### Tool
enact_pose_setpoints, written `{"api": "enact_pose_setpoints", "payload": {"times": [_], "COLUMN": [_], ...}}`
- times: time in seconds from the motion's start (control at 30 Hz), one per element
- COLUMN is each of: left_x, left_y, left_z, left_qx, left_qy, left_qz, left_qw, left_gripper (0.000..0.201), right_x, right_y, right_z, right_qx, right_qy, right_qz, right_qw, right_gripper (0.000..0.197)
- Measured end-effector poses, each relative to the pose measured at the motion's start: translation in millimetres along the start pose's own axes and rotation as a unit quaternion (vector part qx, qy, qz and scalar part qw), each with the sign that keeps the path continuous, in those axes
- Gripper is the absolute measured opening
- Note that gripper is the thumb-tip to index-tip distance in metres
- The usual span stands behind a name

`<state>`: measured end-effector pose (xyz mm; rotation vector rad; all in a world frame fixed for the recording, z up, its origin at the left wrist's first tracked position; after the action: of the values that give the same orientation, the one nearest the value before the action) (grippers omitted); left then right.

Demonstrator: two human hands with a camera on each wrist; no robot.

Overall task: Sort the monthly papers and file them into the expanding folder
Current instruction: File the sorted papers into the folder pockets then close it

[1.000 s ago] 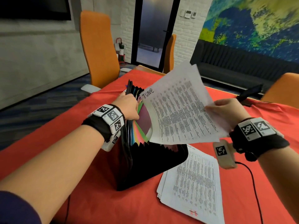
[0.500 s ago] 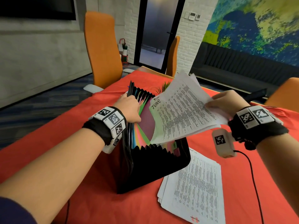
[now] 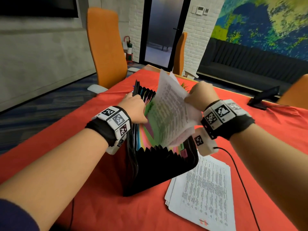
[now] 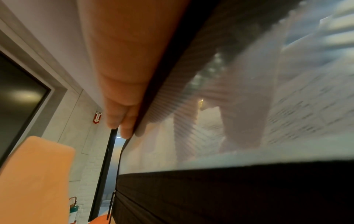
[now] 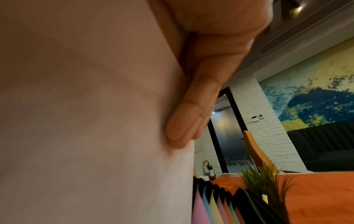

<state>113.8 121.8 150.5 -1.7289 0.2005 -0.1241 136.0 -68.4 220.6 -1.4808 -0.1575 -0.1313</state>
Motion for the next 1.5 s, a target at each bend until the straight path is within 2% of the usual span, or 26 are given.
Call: {"api": "enact_pose_setpoints", "payload": {"times": [0.13,0.23,0.3,0.33,0.43,0.5,0.53,0.6,0.67,0.7,0.77,0.87,0.97,1.03,1.1,1.17,1.3,1.4,1.43,1.5], "left_x": [-1,0,-1,-2,-8,-9,-9,-9,-10,-10,-12,-13,-11,-6,0,5,3,2,4,7], "left_y": [0,1,1,1,-2,-5,-6,-4,0,4,11,18,20,19,20,21,18,11,10,10], "left_z": [2,5,7,7,0,-7,-12,-21,-31,-36,-43,-50,-52,-52,-51,-47,-44,-42,-39,-36], "left_qx": [0.020,0.032,0.033,0.034,0.059,0.096,0.120,0.169,0.216,0.239,0.281,0.321,0.332,0.297,0.257,0.231,0.171,0.099,0.082,0.085], "left_qy": [-0.012,-0.017,-0.020,-0.020,0.001,0.039,0.064,0.123,0.194,0.227,0.270,0.301,0.314,0.326,0.336,0.325,0.276,0.234,0.216,0.171], "left_qz": [0.025,0.037,0.038,0.037,0.031,0.015,0.008,0.016,0.053,0.077,0.128,0.172,0.196,0.179,0.156,0.160,0.187,0.111,0.086,0.060], "left_qw": [0.999,0.999,0.999,0.999,0.998,0.995,0.991,0.978,0.955,0.941,0.912,0.881,0.868,0.879,0.893,0.903,0.927,0.961,0.969,0.980], "left_gripper": [0.017,0.014,0.012,0.012,0.009,0.004,0.013,0.042,0.065,0.074,0.089,0.096,0.086,0.077,0.071,0.071,0.064,0.026,0.020,0.037], "right_x": [-8,-25,-38,-43,-59,-61,-56,-47,-48,-55,-77,-121,-168,-187,-193,-194,-194,-194,-195,-194], "right_y": [22,45,57,60,71,72,70,67,74,84,120,176,218,234,246,255,250,242,240,237], "right_z": [16,25,24,23,23,12,0,-38,-87,-111,-157,-211,-236,-237,-241,-245,-238,-238,-240,-245], "right_qx": [0.031,0.058,0.150,0.184,0.177,0.166,0.176,0.213,0.233,0.225,0.169,0.006,0.033,0.059,0.048,0.034,0.102,0.145,0.145,0.134], "right_qy": [0.000,-0.034,-0.034,-0.035,-0.082,-0.089,-0.076,-0.013,0.068,0.109,0.174,0.201,0.269,0.297,0.315,0.328,0.365,0.395,0.402,0.408], "right_qz": [0.033,0.158,0.258,0.286,0.327,0.313,0.285,0.206,0.143,0.142,0.191,0.302,0.344,0.341,0.308,0.291,0.257,0.176,0.151,0.128], "right_qw": [0.999,0.985,0.954,0.940,0.925,0.931,0.939,0.955,0.959,0.958,0.951,0.932,0.899,0.890,0.897,0.898,0.889,0.890,0.892,0.894], "right_gripper": [0.023,0.040,0.037,0.032,0.024,0.019,0.017,0.014,0.014,0.016,0.018,0.032,0.053,0.071,0.091,0.095,0.078,0.052,0.045,0.031]}}
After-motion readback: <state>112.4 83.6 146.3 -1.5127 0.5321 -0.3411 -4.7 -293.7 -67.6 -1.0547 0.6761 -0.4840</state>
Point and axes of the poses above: each hand's wrist, its own x-axis towards the middle knuckle, its own y-axis out of the palm, z = x × y, the point moved 4 cm from there along x, towards the middle knuckle, and after that the axes turned 5 degrees about -x, right-handed, at the moved point
